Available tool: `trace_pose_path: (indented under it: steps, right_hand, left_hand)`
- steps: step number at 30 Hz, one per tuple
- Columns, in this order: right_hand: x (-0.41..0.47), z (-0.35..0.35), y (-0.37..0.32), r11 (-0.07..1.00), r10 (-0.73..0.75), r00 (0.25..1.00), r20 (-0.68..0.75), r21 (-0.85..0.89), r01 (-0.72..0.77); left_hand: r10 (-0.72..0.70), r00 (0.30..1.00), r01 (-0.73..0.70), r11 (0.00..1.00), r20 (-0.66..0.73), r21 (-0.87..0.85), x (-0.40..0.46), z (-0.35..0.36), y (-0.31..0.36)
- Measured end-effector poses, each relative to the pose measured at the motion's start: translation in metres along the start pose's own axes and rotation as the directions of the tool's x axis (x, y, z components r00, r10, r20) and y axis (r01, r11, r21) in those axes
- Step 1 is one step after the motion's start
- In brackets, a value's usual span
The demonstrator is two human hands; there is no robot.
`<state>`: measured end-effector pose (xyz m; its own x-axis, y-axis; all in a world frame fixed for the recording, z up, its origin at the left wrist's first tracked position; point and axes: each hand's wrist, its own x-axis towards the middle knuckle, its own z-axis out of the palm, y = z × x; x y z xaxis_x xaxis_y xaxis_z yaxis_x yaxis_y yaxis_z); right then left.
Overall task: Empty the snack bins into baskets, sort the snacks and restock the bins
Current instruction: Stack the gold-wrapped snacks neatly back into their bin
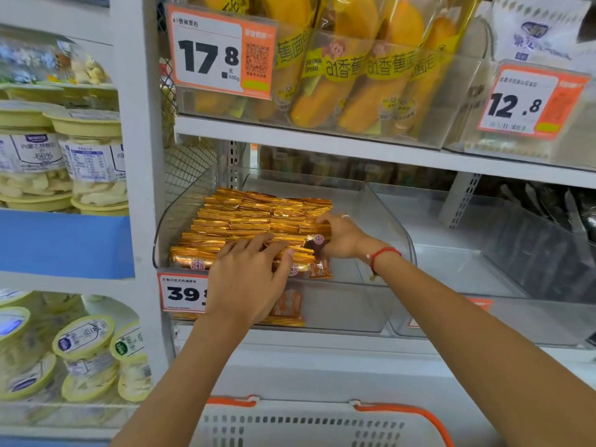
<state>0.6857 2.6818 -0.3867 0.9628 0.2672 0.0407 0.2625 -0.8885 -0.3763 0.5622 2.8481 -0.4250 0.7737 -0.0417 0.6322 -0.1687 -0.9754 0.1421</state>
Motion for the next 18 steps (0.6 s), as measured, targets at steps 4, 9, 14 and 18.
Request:
trace_pose_path:
  steps: [4,9,14,18]
  right_hand:
    - [-0.038,-0.014,-0.002,0.995,-0.097,0.994,-0.048,-0.008,0.097]
    - [-0.144,-0.008,0.002,0.909,-0.397,0.816,-0.420,-0.054,0.414]
    - [-0.220,0.050,0.043,0.939,-0.336,0.940,0.064,-0.058,0.339]
    - [-0.254,0.172,0.100,0.996,-0.065,0.891,0.449,-0.024,0.085]
  left_hand:
    - [-0.004,1.000,0.005,0.999,0.023,-0.046,0.000,-0.002,0.000]
    - [0.052,0.972,-0.088,0.985,-0.231,-0.147,-0.021,-0.023,0.015]
    - [-0.023,0.970,-0.041,0.965,-0.241,-0.258,-0.107,-0.017,0.036]
    - [-0.300,0.904,0.385,0.881,0.305,-0.275,-0.212,0.047,0.030]
